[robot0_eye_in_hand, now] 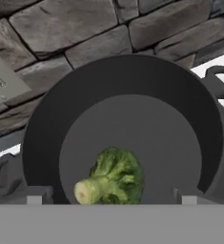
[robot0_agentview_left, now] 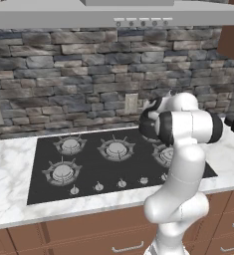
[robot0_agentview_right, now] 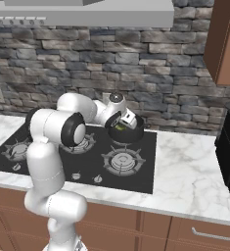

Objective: Turn on the burner for the pot on the stove. Wait thirty seconds for the pot to heat up. Then add the broccoli to the pot.

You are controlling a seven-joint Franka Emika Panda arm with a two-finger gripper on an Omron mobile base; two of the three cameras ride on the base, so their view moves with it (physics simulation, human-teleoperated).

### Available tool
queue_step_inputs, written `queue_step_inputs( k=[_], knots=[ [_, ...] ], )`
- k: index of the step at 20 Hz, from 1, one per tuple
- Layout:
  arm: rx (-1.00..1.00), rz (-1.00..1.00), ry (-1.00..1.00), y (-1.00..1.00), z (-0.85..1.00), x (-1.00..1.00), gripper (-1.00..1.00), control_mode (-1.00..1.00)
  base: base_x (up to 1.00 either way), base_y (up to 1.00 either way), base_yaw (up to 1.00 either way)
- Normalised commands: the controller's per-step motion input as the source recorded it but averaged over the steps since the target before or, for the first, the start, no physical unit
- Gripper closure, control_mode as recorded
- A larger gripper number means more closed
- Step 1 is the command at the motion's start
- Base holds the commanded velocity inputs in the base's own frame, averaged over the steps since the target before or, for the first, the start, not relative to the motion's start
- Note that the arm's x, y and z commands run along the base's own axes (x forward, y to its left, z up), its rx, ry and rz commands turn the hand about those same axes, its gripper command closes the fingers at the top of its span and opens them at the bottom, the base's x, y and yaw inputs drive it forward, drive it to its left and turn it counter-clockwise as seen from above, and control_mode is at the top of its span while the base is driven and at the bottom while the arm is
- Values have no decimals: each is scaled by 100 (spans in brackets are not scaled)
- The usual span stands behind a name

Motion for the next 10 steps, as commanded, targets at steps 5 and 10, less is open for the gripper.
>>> queue_step_inputs(
  k=[5,10],
  knots=[
    [1,1,-11,-2,52,-2,-100,-100,0,0,0],
    [0,2,-20,-10,67,-39,-100,-100,0,0,0]
  ],
)
